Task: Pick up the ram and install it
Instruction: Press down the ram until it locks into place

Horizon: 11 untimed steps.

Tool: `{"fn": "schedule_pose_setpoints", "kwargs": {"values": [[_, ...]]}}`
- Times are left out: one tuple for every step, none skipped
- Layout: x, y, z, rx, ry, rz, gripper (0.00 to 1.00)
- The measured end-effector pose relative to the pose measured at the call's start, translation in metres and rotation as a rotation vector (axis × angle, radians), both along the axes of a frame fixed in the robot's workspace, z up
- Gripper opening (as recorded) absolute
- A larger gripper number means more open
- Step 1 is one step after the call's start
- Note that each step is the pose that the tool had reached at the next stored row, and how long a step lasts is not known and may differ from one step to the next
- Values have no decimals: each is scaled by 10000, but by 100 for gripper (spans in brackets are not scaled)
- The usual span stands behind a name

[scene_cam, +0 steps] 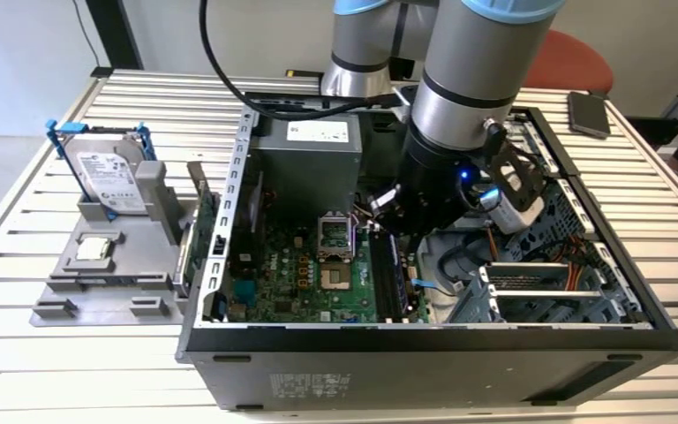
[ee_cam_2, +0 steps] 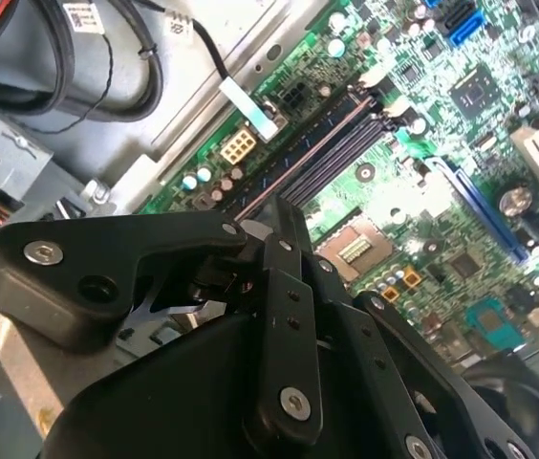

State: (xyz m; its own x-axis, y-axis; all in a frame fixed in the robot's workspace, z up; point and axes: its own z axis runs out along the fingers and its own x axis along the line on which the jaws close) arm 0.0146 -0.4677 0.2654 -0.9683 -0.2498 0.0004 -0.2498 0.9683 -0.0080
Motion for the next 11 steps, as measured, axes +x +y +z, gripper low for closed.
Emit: {"fn": "schedule_pose_setpoints", "kwargs": {"values": [[0, 0, 0, 0, 0, 164, 0], [0, 0, 0, 0, 0, 323, 0], [0, 0, 0, 1, 0, 461, 0], [0, 1, 1, 2, 0, 589, 0], [0, 1, 2, 1, 0, 706, 0], [0, 1, 2, 1, -1, 815, 0], [0, 0, 3, 0, 0, 931, 0], [0, 0, 3, 0, 0, 1034, 0], [0, 0, 4, 0, 0, 1135, 0], [0, 0, 5, 0, 0, 1233, 0], [0, 0, 6, 1, 0, 1328, 0]]}}
